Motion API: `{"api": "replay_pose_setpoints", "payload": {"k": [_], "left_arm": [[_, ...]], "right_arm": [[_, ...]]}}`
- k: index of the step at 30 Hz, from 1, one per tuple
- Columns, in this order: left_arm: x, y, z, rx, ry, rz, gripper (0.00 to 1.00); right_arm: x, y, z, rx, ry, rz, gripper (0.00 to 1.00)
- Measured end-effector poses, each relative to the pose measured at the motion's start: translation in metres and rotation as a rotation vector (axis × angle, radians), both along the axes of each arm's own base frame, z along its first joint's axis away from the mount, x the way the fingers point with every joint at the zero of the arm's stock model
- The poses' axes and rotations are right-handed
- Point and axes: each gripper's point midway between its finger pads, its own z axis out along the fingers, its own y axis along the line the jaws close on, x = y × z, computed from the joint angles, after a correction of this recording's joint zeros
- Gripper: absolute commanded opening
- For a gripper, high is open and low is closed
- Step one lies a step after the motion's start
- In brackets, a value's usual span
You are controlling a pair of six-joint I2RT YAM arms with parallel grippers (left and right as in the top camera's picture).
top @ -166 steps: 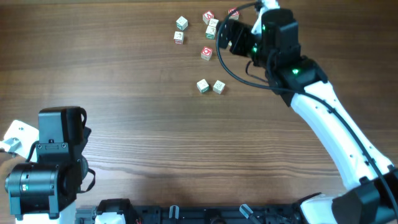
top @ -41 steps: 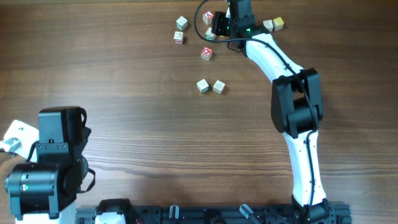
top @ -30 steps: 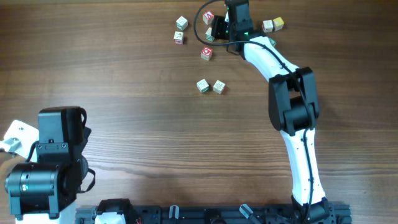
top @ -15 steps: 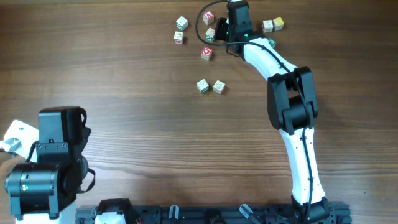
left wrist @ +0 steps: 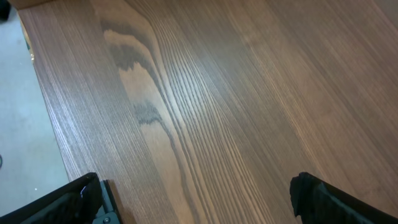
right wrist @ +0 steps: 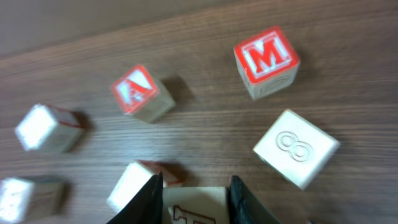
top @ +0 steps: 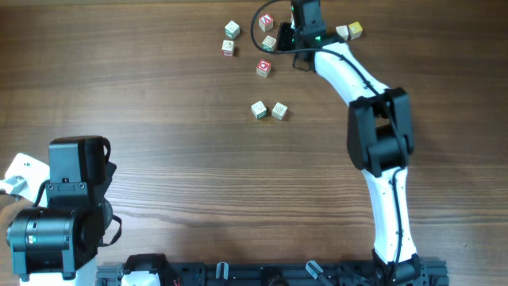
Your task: Form a horizontal line
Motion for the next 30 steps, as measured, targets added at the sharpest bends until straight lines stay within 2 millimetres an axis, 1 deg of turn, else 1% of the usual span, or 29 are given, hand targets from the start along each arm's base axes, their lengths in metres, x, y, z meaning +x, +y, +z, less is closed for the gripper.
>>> {"api": "replay_pose_setpoints", "payload": {"k": [2,3,4,6,7,10,12,15,17,20,23,27,30], "left_arm": [[0.0,0.0,0.0,0.0,0.0,0.0,1.0],[0.0,0.0,0.0,0.0,0.0,0.0,1.0],[0.0,0.0,0.0,0.0,0.0,0.0,1.0],[0.0,0.0,0.0,0.0,0.0,0.0,1.0],[0.0,0.0,0.0,0.0,0.0,0.0,1.0],[0.0,0.0,0.0,0.0,0.001,0.0,1.0],[0.0,0.0,0.0,0.0,0.001,0.0,1.0],[0.0,0.0,0.0,0.0,0.001,0.0,1.0],[0.0,0.0,0.0,0.0,0.001,0.0,1.0],[0.0,0.0,0.0,0.0,0.001,0.0,1.0],[0.0,0.0,0.0,0.0,0.001,0.0,1.0],[0.0,0.0,0.0,0.0,0.001,0.0,1.0],[0.0,0.0,0.0,0.0,0.001,0.0,1.0]], "right_arm": [[-0.008,-0.002,0.028,-0.004,-0.005,0.005,0.22],[-0.011,-0.004,0.047,-0.003,-0.017,0.008,0.21],[-0.016,-0.005,0.061,-0.002,-0.022,0.009,0.22],[-0.029,-0.009,0.097,-0.002,-0.035,0.012,0.22],[-0.034,-0.011,0.111,-0.001,-0.041,0.012,0.22],[-0.058,-0.018,0.145,-0.007,-0.031,0.015,0.22],[-0.071,-0.023,0.159,-0.012,-0.016,0.016,0.21],[-0.088,-0.028,0.17,-0.025,0.008,0.022,0.22],[-0.098,-0.031,0.172,-0.035,0.034,0.025,0.22],[-0.112,-0.036,0.167,-0.054,0.088,0.028,0.22],[-0.124,-0.039,0.158,-0.072,0.149,0.029,0.22],[-0.129,-0.039,0.155,-0.069,0.175,0.037,0.22],[-0.131,-0.033,0.155,-0.044,0.184,0.059,0.22]]}}
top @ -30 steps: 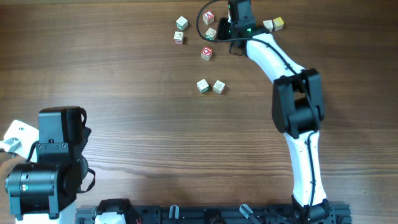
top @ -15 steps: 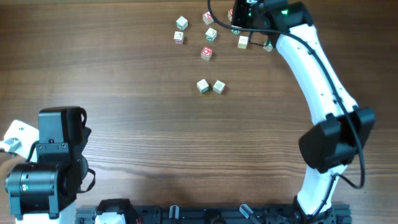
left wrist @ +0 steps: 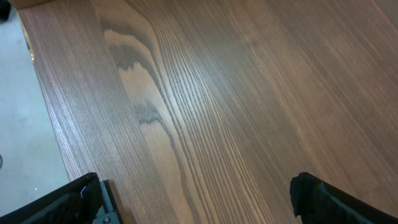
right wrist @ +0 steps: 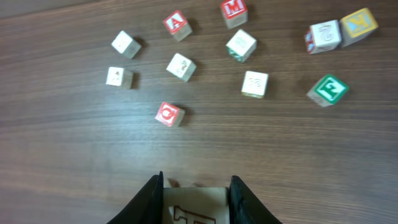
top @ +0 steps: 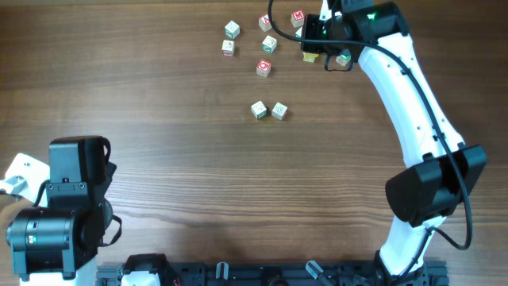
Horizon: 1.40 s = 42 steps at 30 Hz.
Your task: Form a horizontal line
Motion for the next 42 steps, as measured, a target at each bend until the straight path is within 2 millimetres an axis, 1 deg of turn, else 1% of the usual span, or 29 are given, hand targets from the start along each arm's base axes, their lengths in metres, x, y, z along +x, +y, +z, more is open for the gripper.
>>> {"api": "replay_pose_setpoints", "payload": {"k": [3,6,9,13,16,18,19,21,22,24,26,27,28,30,31,34,37,39,42], "left_arm": [[0.002,0.001,0.002,0.007,-0.014,0.004,1.0],[0.022,0.001,0.012,0.002,-0.119,0.002,1.0],[0.036,-0.011,0.013,-0.067,-0.175,-0.038,1.0],[0.06,-0.026,0.019,-0.147,-0.266,-0.098,1.0],[0.083,-0.042,0.021,-0.228,-0.314,-0.165,1.0],[0.103,-0.059,0.013,-0.311,-0.306,-0.224,1.0],[0.109,-0.064,0.008,-0.342,-0.289,-0.24,1.0],[0.125,-0.077,-0.01,-0.41,-0.231,-0.271,1.0],[0.133,-0.083,-0.02,-0.437,-0.197,-0.282,1.0],[0.152,-0.097,-0.051,-0.495,-0.098,-0.302,0.96],[0.167,-0.112,-0.078,-0.547,-0.024,-0.329,0.79],[0.174,-0.12,-0.087,-0.567,-0.002,-0.345,0.74],[0.184,-0.131,-0.1,-0.591,0.023,-0.381,0.65],[0.201,-0.152,-0.118,-0.626,0.049,-0.451,0.41],[0.208,-0.166,-0.131,-0.646,0.074,-0.501,0.3],[0.218,-0.187,-0.15,-0.663,0.104,-0.575,0.18],[0.228,-0.205,-0.164,-0.652,0.117,-0.669,0.11],[0.235,-0.213,-0.17,-0.633,0.115,-0.728,0.06],[0.244,-0.222,-0.181,-0.606,0.115,-0.795,0.04]], "right_arm": [[-0.004,0.005,-0.001,0.022,0.018,0.018,0.22],[-0.011,0.005,-0.005,0.026,0.049,0.027,0.22],[-0.017,0.004,-0.008,0.022,0.081,0.029,0.21],[-0.024,0.002,-0.013,0.01,0.113,0.031,0.21],[-0.028,-0.001,-0.015,-0.005,0.129,0.026,0.22],[-0.03,-0.005,-0.017,-0.024,0.141,0.018,0.22],[-0.031,-0.007,-0.018,-0.034,0.145,0.016,0.22],[-0.032,-0.009,-0.019,-0.047,0.146,0.009,0.22],[-0.031,-0.01,-0.019,-0.051,0.146,0.006,0.22],[-0.031,-0.011,-0.019,-0.058,0.144,0.002,0.22],[-0.031,-0.012,-0.019,-0.063,0.144,0.0,0.21],[-0.03,-0.013,-0.019,-0.065,0.141,-0.002,0.22],[-0.029,-0.013,-0.02,-0.069,0.136,-0.005,0.21],[-0.027,-0.016,-0.024,-0.083,0.13,-0.014,0.22],[-0.025,-0.018,-0.029,-0.095,0.129,-0.02,0.21],[-0.025,-0.021,-0.046,-0.115,0.14,-0.029,0.22],[-0.021,-0.023,-0.068,-0.125,0.135,-0.035,0.22],[-0.018,-0.022,-0.079,-0.126,0.126,-0.038,0.23],[-0.012,-0.021,-0.093,-0.119,0.097,-0.041,0.23]]}}
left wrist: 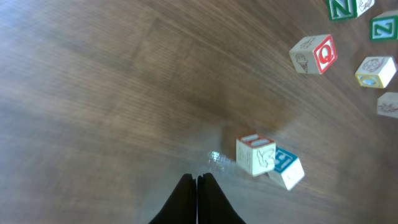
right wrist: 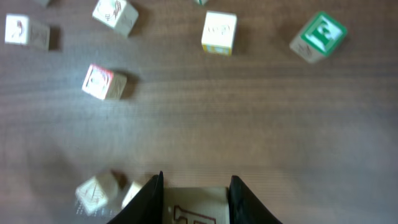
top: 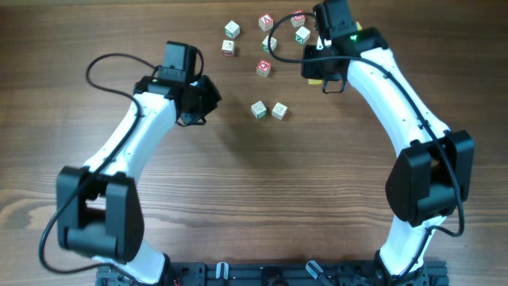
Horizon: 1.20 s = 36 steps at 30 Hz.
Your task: Form a horizontal line
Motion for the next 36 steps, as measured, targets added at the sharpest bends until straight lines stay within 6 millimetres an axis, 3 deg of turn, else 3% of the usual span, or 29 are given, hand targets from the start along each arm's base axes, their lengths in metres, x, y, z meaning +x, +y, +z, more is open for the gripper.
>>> {"api": "replay_pose_setpoints", "payload": {"k": [7,10,16,22,30,36], "left_arm": [[-0.001,-0.018,-0.052,0.031,0.074,-0.09,0.04],[0.003,-0.028,-0.065,0.016,0.072,-0.114,0.04],[0.006,-0.053,-0.068,-0.002,0.031,-0.171,0.04],[-0.001,-0.073,-0.079,0.039,0.025,-0.219,0.04],[-0.003,-0.075,-0.087,0.056,0.034,-0.226,0.05],[-0.001,-0.076,-0.087,0.055,0.029,-0.226,0.06]], "right_arm": [[-0.002,-0.001,-0.044,0.002,-0.018,-0.002,0.23],[-0.003,-0.002,-0.053,0.004,-0.022,-0.002,0.23],[0.006,0.002,-0.058,0.027,-0.08,0.001,0.26],[-0.002,0.016,-0.075,0.108,-0.076,0.046,0.26],[-0.015,0.021,-0.089,0.103,-0.055,0.149,0.28],[-0.019,0.036,-0.086,0.144,-0.06,0.267,0.37]]}}
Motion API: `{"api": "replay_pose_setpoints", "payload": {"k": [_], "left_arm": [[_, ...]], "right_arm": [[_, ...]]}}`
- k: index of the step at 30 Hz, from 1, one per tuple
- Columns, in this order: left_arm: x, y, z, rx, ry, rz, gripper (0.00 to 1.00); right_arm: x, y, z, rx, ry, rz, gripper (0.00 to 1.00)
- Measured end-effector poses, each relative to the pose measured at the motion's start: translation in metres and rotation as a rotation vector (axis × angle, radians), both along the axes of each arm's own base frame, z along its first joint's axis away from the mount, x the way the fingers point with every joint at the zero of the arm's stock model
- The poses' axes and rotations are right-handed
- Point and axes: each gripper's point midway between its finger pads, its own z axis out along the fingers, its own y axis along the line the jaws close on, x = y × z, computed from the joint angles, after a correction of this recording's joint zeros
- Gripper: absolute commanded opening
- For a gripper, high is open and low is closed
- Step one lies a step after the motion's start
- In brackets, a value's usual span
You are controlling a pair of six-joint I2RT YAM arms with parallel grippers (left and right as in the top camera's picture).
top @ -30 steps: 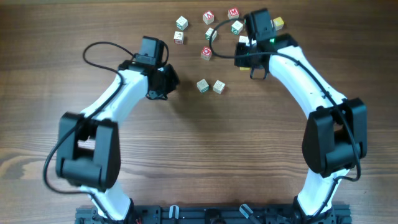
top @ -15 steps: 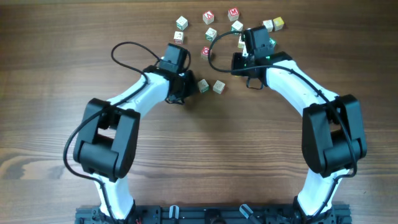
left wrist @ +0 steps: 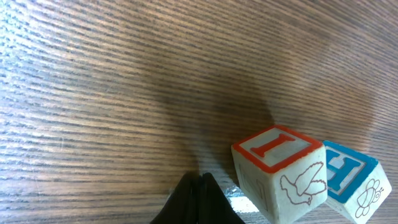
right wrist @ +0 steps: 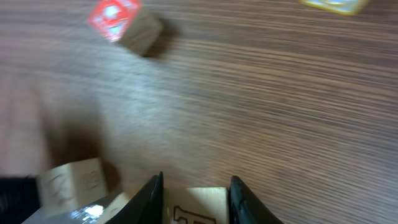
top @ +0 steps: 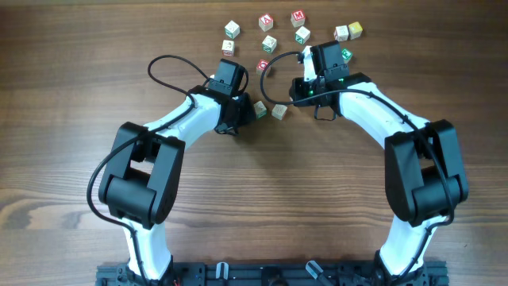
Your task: Form a horizontal line
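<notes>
Two blocks lie side by side mid-table: a block with a red "I" and a bird [left wrist: 278, 172] [top: 259, 110] and, on its right, a blue-lettered block [left wrist: 349, 182] [top: 279, 112]. My left gripper [left wrist: 198, 200] [top: 241, 114] is shut on nothing, its tips on the table just left of the "I" block. My right gripper [right wrist: 196, 198] [top: 305, 89] is shut on a pale lettered block [right wrist: 198, 206], low over the table to the right of the pair.
Several loose blocks lie scattered along the far edge, among them a red-topped one [top: 263, 66] [right wrist: 117, 15], a green one [top: 346, 53] and a yellow one [top: 355, 29]. Both arms stretch in from the near side.
My left gripper, still shut, has moved right and now rests against the left side of the pair. My right gripper has come down and left toward the pair with its block.
The left arm was parked at the near left while my right gripper, shut on a lettered block, stood among the far blocks, then above them. Then the left arm was stretched out left of the pair. Now both grippers flank the pair.
</notes>
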Motion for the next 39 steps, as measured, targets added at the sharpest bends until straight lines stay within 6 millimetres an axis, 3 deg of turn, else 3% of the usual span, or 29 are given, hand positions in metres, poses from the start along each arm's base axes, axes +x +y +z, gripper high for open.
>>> {"api": "replay_pose_setpoints", "payload": {"k": [7,14,16,19,27,34,39], "left_arm": [[0.003,0.001,0.0,0.009,-0.013,0.006,0.04],[0.004,0.002,0.0,0.012,-0.016,0.007,0.04],[0.004,0.002,0.0,0.012,-0.016,0.007,0.04],[0.004,0.002,0.0,0.012,-0.016,0.007,0.05],[0.004,0.002,0.0,0.011,-0.018,0.007,0.07],[0.005,0.001,0.0,0.01,-0.02,0.007,0.08],[0.005,0.001,0.0,0.011,-0.02,0.007,0.07]], "right_arm": [[-0.006,0.011,0.002,0.036,0.002,0.08,0.52],[-0.002,0.005,0.001,0.018,0.002,0.033,0.56],[0.0,-0.002,0.0,0.007,0.009,-0.026,0.51],[0.002,-0.014,-0.003,0.028,0.053,-0.148,0.34],[0.0,-0.06,-0.012,0.034,0.148,-0.348,0.27],[-0.007,-0.049,-0.015,0.055,0.175,-0.307,0.25],[-0.012,-0.043,-0.039,0.071,0.234,-0.289,0.22]]}}
